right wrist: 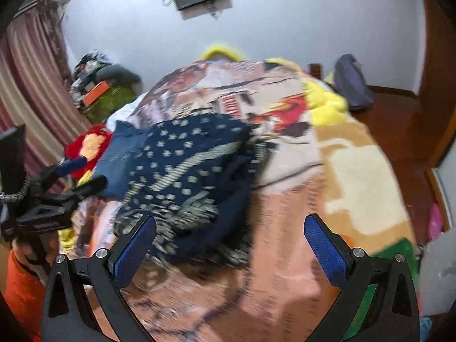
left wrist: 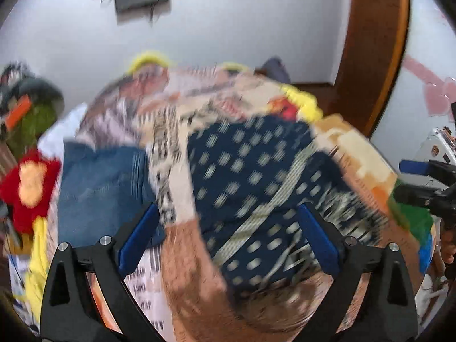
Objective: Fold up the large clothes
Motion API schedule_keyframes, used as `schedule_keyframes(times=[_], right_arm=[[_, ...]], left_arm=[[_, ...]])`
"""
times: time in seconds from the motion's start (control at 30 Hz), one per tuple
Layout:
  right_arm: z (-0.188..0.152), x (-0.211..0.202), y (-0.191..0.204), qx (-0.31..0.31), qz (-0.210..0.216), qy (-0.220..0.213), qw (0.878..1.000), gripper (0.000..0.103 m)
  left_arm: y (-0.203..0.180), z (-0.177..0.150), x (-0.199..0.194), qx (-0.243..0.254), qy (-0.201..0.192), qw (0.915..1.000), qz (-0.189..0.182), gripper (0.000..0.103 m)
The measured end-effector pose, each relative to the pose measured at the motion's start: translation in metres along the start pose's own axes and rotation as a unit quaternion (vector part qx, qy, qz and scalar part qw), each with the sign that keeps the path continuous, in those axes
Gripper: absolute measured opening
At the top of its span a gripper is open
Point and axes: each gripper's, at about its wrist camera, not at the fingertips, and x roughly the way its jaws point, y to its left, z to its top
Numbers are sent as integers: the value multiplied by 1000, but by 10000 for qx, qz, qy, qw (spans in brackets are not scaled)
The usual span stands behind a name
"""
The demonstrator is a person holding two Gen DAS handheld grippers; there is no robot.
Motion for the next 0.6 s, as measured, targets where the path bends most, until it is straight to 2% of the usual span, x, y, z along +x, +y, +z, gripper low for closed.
schedule_keyframes(times=[0.1, 0.17, 0.27, 0.33, 0.43, 0.6], right_arm=[[1, 30, 18, -105, 290, 225, 9993, 103], [-3, 53, 22, -110, 326, 490, 9982, 103], [-16, 90, 18, -204, 17, 969, 9951, 103], [-30, 108, 5, -304, -303, 1225, 9915, 103], [-45, 111, -20, -181, -142, 1305, 9912, 103], [-53, 98, -46, -132, -264, 1320, 9908, 103]], left_arm=[[8, -21, 29, -46, 519, 9986, -65, 98], [4, -36, 44, 28, 712, 9974, -119, 99], [-1, -50, 51, 146, 679, 9976, -24, 99], [-1, -57, 52, 69, 651, 9978, -87, 99], [-3, -67, 54, 55, 670, 9975, -198, 99], [-9, -71, 38, 262, 547, 9981, -122, 99]])
